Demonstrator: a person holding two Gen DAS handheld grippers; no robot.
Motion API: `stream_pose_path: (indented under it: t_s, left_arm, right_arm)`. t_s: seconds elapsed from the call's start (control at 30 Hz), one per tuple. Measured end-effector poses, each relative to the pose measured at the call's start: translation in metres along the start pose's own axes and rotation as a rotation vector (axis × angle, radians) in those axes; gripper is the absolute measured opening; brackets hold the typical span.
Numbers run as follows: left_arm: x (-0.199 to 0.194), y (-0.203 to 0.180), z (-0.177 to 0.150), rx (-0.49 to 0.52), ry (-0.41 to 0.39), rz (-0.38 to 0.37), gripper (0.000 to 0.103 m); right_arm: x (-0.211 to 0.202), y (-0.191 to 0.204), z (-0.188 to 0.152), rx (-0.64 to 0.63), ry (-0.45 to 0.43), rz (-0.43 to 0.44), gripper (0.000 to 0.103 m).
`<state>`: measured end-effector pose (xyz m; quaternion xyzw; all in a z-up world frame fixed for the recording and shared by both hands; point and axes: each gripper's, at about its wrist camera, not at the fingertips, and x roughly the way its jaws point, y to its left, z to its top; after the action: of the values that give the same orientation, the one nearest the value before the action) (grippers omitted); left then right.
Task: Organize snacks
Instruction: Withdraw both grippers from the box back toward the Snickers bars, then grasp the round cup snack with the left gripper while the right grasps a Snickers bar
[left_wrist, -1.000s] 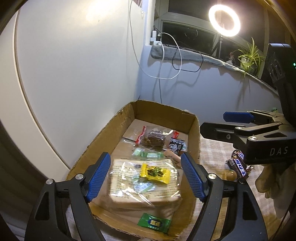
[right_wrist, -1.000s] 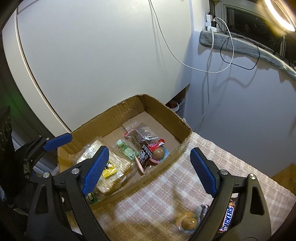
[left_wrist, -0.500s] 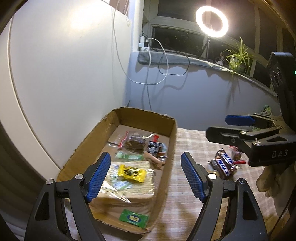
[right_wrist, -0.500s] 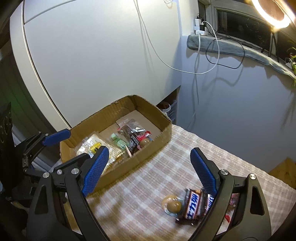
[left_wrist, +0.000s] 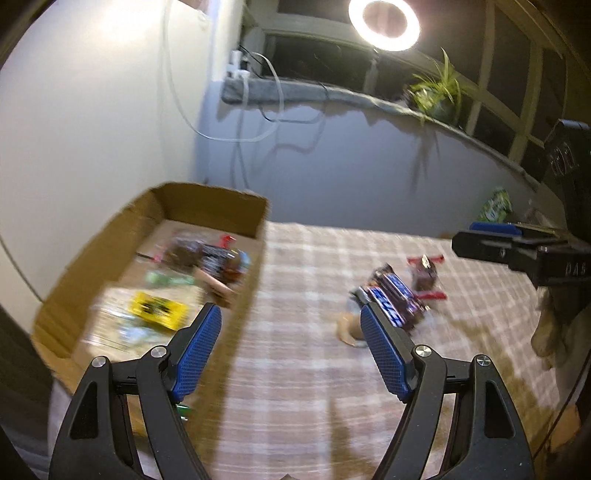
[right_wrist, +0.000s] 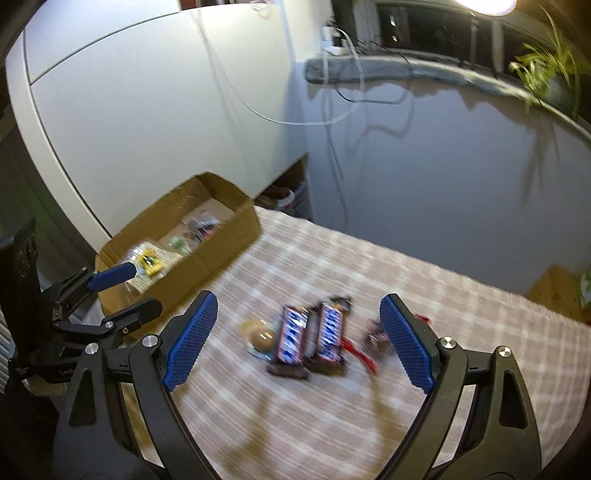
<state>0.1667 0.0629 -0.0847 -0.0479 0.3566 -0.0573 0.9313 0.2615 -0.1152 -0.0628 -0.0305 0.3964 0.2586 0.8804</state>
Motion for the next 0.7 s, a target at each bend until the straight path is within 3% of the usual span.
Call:
stream_pose_path:
  t_s: [0.33,0.5,0.7]
  left_arm:
    - [0.028,-0.026,-0.010,0.053,0.081,-0.056,0.046]
    - [0.042,-0.034,-0.012,0.084,0.122,-0.071,0.040]
    - [0.061,-0.046,-0.013,0.124,0.156,-0.076,0.033]
  right_arm:
    - [0.012,-0.044,-0.022,0.105,0.057,0.072,0.090]
    - [0.031,-0.037,-0.019,0.085,0.102,0.131,0.063]
    - [0.061,-0.034,-0.019,0.075,0.159,0.131,0.054]
